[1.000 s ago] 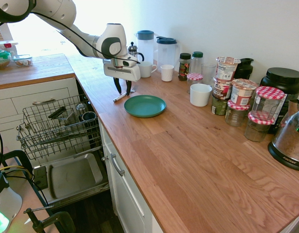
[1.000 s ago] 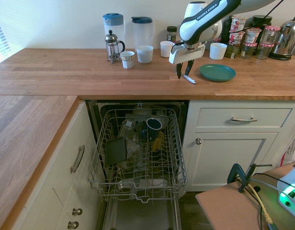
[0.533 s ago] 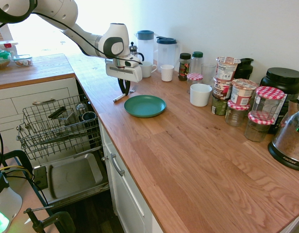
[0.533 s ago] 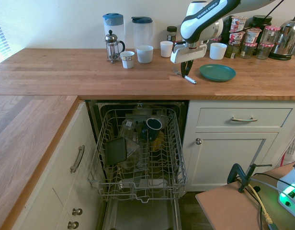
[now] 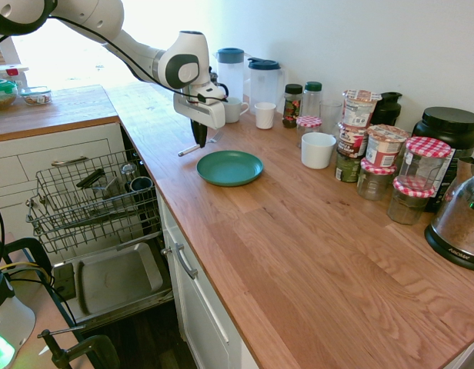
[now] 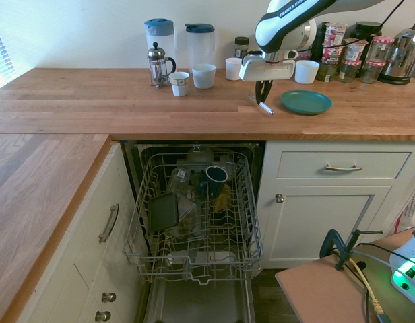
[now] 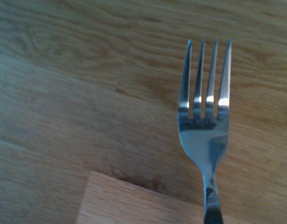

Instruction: Put the fork in the dishwasher

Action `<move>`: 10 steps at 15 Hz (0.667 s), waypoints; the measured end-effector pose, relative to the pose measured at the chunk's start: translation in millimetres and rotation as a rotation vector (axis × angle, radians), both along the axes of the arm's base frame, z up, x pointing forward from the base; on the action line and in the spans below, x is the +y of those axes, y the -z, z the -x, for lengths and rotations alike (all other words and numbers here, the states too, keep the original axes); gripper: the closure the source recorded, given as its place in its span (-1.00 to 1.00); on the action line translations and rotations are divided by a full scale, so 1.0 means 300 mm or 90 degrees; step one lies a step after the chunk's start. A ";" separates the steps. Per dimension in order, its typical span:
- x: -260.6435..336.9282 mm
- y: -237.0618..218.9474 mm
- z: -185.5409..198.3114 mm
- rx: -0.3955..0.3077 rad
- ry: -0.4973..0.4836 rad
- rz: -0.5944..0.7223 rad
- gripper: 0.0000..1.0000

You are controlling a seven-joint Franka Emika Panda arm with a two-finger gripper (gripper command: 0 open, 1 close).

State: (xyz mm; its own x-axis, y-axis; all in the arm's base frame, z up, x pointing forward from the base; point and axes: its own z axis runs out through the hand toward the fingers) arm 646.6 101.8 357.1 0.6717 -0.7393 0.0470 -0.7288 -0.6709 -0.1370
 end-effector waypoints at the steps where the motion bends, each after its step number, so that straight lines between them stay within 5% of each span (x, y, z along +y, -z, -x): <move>1: 0.026 -0.028 0.012 -0.005 0.026 -0.004 1.00; 5: 0.208 -0.104 0.187 -0.003 0.114 -0.001 1.00; 10: 0.505 -0.158 0.559 0.005 0.133 -0.002 1.00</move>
State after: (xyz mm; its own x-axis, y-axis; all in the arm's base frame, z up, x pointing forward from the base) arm 478.8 253.2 404.4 0.5041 -0.8627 0.0399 -0.8530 -0.5046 -0.1333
